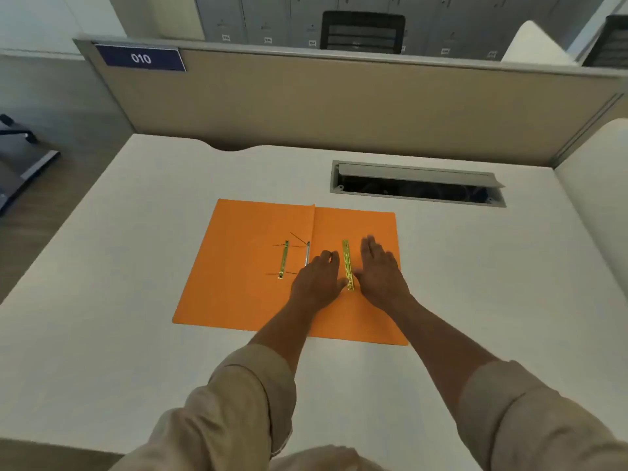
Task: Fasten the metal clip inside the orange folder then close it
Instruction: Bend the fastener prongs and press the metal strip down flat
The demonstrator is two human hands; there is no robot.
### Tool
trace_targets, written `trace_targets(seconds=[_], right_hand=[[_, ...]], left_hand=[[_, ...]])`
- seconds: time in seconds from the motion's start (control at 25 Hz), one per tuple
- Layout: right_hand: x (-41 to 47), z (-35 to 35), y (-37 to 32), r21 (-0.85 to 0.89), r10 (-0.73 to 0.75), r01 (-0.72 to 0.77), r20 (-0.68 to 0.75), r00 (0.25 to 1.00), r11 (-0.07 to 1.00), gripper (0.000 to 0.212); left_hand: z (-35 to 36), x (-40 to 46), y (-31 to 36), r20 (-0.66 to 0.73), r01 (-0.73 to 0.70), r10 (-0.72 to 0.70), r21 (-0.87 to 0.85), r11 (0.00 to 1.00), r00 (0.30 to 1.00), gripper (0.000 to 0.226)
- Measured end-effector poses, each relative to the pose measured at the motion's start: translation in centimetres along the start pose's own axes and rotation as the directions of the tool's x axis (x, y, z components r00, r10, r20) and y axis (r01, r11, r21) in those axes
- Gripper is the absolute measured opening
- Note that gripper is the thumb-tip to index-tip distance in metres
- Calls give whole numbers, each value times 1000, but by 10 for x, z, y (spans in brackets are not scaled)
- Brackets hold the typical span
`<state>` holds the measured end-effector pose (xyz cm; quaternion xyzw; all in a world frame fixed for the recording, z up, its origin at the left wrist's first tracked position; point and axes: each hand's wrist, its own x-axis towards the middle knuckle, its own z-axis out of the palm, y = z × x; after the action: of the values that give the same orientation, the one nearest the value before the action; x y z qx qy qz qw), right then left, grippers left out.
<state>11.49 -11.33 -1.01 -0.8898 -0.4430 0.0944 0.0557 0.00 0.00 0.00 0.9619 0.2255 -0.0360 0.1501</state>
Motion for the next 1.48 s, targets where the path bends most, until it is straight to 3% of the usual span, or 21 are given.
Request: trace_targets(seconds=[0.32, 0.68, 0.92, 1.08, 1.28, 1.4, 1.48], right_hand=[[19, 6, 8, 42, -8, 6, 42, 999, 999, 73], [61, 3, 10, 44, -15, 12, 56, 998, 999, 58], [89, -3, 6, 47, 3, -11, 165, 986, 999, 45], [94, -4, 2, 261, 83, -111, 118, 990, 959, 35], [100, -22, -4, 603, 235, -262, 125, 964, 753, 16], [100, -34, -14, 686, 261, -266, 114, 959, 677, 18], [101, -41, -24, 725, 267, -249, 93, 959, 642, 19]], left_hand=[[8, 20, 7, -3, 118, -118, 52, 992, 993, 92], [18, 25, 12, -23, 167, -166, 52, 985, 986, 90], [22, 23, 12, -48, 166, -164, 26, 986, 985, 87], [22, 24, 11, -44, 165, -164, 35, 986, 986, 88], [10, 34, 10, 25, 155, -156, 39, 987, 987, 71], [-5, 43, -1, 54, 190, -184, -136, 972, 981, 42], [-18, 45, -14, 49, 260, -259, -348, 901, 965, 33]])
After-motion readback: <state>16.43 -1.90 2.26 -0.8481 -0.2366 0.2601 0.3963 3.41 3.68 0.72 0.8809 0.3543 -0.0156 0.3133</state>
